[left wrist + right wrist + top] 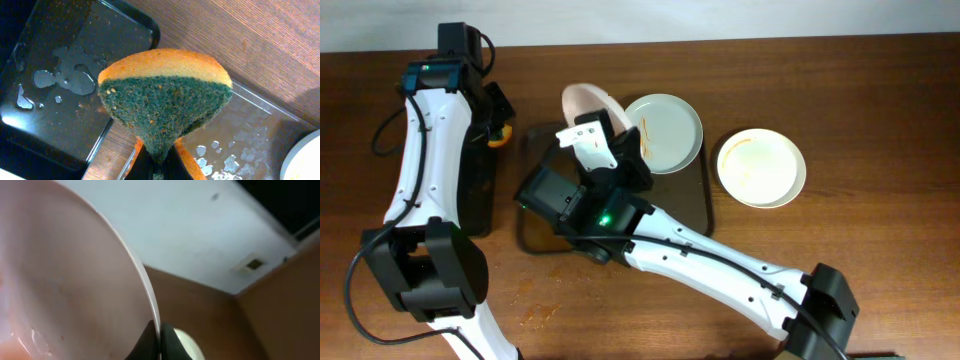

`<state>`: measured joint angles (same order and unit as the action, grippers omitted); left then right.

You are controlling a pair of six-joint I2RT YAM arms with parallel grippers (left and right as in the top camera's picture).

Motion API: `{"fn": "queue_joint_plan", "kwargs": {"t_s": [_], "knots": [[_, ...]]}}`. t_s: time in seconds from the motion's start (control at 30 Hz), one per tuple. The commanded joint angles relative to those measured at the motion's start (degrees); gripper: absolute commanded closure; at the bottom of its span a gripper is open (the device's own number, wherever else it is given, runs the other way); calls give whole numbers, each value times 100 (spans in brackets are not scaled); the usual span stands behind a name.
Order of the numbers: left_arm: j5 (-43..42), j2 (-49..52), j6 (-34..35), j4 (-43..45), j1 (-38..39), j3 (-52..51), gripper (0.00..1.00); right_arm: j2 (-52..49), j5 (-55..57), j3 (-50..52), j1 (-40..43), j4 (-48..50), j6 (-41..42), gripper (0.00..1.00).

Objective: Clean dirty plates on tray and stack at the side
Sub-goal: 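Lift the scrubbed plate with the right gripper and carry it right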

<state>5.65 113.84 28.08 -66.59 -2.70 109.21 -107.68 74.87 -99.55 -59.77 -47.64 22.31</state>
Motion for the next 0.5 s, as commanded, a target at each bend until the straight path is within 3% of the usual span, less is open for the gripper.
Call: {"fn": "queue_joint_plan", "kwargs": {"t_s": [0.0,0.1,0.2,0.37,0.47], "knots": [[-81,-35,-79,7,-9,-57,100,48,940,-63,-103,140,107,96],[-76,-35,-79,7,-9,-57,99,50,625,-63,-94,138,107,96],[-76,-35,-79,4,-9,-57,99,50,-776,-63,83,28,107,96],[-74,-35,-81,-7,-9,-57,99,68,-4896,-66,1414,-345,107,96],[-74,-35,-81,-7,-9,-57,100,70,-7331,-66,2754,-553,44,96]]}}
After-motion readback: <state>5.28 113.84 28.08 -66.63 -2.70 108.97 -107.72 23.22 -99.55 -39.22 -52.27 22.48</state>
